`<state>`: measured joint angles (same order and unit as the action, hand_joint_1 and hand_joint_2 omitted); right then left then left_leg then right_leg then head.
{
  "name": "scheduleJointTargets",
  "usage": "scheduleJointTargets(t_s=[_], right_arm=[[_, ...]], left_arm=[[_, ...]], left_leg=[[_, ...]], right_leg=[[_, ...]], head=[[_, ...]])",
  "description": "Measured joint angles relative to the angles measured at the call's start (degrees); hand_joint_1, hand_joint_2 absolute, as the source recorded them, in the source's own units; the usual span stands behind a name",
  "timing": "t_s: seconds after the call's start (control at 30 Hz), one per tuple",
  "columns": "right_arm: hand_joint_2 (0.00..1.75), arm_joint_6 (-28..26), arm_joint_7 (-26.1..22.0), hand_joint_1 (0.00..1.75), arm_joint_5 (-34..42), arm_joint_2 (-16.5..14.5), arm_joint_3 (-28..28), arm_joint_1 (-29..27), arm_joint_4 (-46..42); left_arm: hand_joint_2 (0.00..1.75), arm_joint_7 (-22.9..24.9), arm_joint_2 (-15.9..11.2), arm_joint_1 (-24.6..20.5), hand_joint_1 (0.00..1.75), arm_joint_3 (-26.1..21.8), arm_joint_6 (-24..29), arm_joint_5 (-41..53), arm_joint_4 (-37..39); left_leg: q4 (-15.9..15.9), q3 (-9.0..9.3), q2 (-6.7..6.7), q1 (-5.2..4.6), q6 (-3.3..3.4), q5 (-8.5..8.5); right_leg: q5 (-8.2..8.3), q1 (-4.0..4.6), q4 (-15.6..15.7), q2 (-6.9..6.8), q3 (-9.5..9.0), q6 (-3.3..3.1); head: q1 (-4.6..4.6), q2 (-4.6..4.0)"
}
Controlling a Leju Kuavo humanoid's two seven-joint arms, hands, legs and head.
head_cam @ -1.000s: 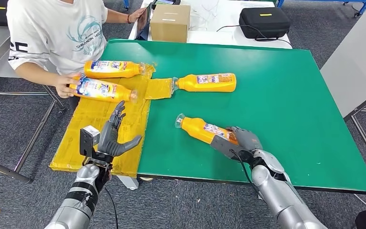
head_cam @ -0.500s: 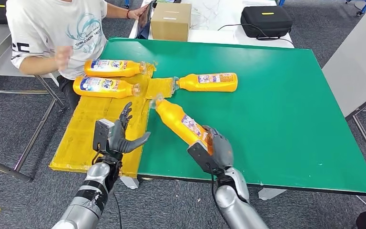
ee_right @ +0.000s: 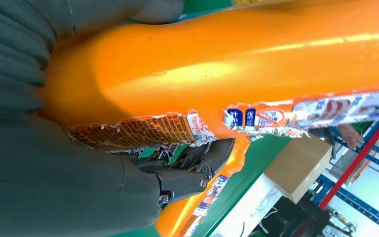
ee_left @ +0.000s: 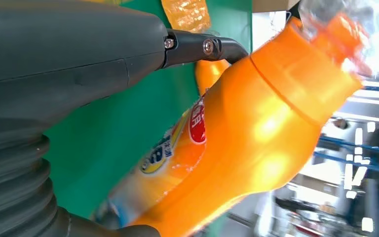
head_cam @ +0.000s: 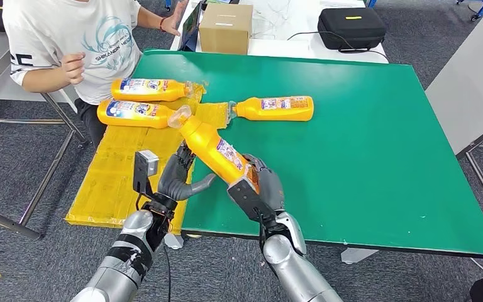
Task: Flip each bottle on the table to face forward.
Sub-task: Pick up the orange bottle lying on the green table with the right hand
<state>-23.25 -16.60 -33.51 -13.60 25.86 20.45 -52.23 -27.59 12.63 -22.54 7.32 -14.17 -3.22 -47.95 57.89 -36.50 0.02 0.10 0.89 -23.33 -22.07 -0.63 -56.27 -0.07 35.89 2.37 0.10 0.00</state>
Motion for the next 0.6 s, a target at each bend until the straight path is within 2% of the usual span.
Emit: scheduleJointTargets(t_s=[0.37, 0.6], right_arm=[[1.75, 0.87, 0.2, 1.75, -3.35, -1.68, 3.64, 2.98, 6.24], [1.75, 0.99, 0.45, 1.75, -5.2, -2.7, 6.52, 3.41, 8.84]], left_arm=[[1.75, 2.13, -0.53, 0.32, 0.0, 1.38, -6.43, -6.24, -2.89], [1.75, 2.78, -1.2, 0.75, 0.0, 2.69, -5.93, -6.33, -3.97]], left_leg=[[0.0, -0.06, -0.02, 0.0, 0.0, 0.0], [0.0, -0.06, -0.01, 0.0, 0.0, 0.0]], right_leg=[[-0.01, -0.01, 0.0, 0.0, 0.04, -0.01], [-0.01, 0.0, 0.0, 0.0, 0.07, -0.01]], head=[[0.01, 0.0], [0.01, 0.0]])
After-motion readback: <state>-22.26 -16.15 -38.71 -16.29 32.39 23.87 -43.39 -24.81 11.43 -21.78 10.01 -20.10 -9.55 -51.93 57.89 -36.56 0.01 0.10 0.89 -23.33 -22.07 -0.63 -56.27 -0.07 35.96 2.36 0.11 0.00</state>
